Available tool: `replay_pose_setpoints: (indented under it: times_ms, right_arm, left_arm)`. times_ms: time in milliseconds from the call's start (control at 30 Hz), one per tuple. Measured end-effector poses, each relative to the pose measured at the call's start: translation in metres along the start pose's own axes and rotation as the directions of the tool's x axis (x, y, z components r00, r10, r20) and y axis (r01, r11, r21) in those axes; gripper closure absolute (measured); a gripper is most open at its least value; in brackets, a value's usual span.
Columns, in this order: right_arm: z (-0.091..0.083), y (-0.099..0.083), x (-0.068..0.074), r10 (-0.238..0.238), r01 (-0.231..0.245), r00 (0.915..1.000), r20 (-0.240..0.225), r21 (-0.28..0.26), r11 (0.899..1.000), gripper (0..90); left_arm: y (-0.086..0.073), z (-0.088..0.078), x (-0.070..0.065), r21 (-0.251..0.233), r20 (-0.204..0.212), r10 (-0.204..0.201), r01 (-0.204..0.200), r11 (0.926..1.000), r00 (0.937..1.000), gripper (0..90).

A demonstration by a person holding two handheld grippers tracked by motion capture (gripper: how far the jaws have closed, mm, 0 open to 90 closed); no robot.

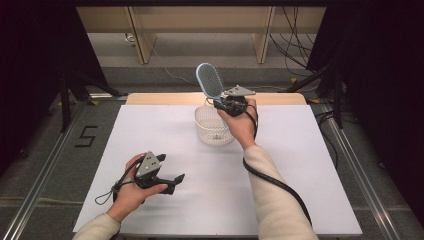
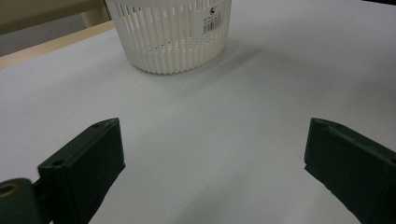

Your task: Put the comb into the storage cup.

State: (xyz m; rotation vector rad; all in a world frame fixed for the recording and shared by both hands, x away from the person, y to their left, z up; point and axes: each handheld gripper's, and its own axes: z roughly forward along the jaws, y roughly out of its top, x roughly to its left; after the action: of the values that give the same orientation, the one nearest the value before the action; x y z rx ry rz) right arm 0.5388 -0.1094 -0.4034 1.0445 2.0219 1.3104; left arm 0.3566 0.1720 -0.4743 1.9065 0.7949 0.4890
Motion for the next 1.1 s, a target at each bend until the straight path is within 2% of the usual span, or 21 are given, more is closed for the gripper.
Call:
replay_pose_setpoints:
  times_ms: [967, 1100]
  right_arm:
    - [0.0006, -0.0010, -0.0020, -0.016, 0.016, 0.9998, -0.010, 0.004, 1.000, 69.8]
    - [0.0005, -0.0016, -0.0024, -0.003, 0.004, 0.9997, -0.025, 0.016, 1.000, 65.9]
  left_arm:
    - [0.0001, 0.0001, -0.0003, 0.000, 0.001, 0.000, 0.000, 1.0000, 1.0000, 4.3]
    - [0.0001, 0.0000, -0.0003, 0.000, 0.001, 0.003, -0.003, 1.0000, 1.0000, 4.3]
